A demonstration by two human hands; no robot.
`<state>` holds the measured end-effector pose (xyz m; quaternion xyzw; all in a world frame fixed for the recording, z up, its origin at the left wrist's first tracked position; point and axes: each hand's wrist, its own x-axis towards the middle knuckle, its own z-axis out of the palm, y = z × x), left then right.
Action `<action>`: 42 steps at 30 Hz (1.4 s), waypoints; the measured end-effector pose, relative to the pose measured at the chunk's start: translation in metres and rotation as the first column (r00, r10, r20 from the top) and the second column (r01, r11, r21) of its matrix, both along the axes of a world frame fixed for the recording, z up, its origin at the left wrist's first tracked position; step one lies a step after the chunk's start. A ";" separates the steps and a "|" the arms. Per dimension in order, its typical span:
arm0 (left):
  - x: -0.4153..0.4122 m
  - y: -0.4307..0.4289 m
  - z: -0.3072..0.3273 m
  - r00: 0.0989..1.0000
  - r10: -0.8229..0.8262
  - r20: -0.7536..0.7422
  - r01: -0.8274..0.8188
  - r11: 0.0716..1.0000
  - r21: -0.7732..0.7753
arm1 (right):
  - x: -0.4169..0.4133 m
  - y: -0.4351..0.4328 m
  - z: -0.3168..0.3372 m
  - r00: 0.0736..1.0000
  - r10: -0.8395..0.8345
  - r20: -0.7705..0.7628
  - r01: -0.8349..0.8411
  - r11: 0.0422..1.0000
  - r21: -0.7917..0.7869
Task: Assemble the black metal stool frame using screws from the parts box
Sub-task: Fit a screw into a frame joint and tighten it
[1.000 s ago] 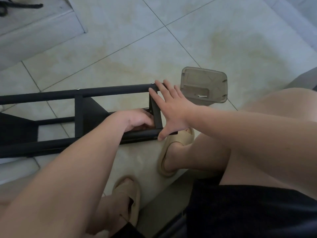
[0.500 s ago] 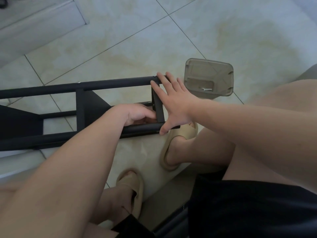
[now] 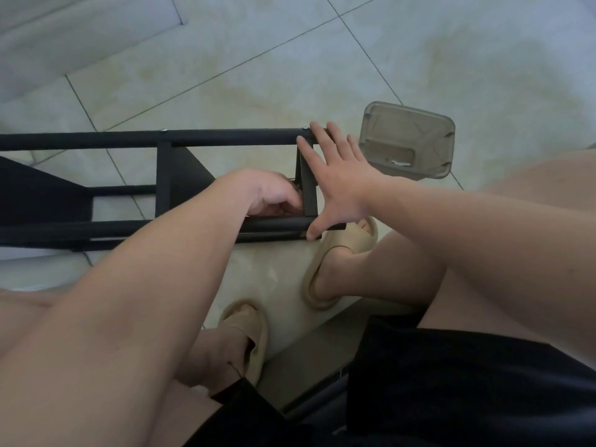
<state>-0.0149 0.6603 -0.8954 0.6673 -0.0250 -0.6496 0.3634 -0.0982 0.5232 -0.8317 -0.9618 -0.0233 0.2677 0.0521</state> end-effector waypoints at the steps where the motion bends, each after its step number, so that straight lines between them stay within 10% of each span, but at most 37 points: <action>1: 0.000 0.000 0.000 1.000 -0.002 -0.009 0.002 1.000 -0.004 | 0.000 0.000 0.000 1.000 -0.002 0.001 0.002 1.000 0.000; 42: -0.001 0.009 -0.006 0.999 -0.024 -0.037 0.021 0.997 -0.070 | -0.002 -0.001 -0.004 0.998 0.017 0.060 -0.015 0.999 -0.040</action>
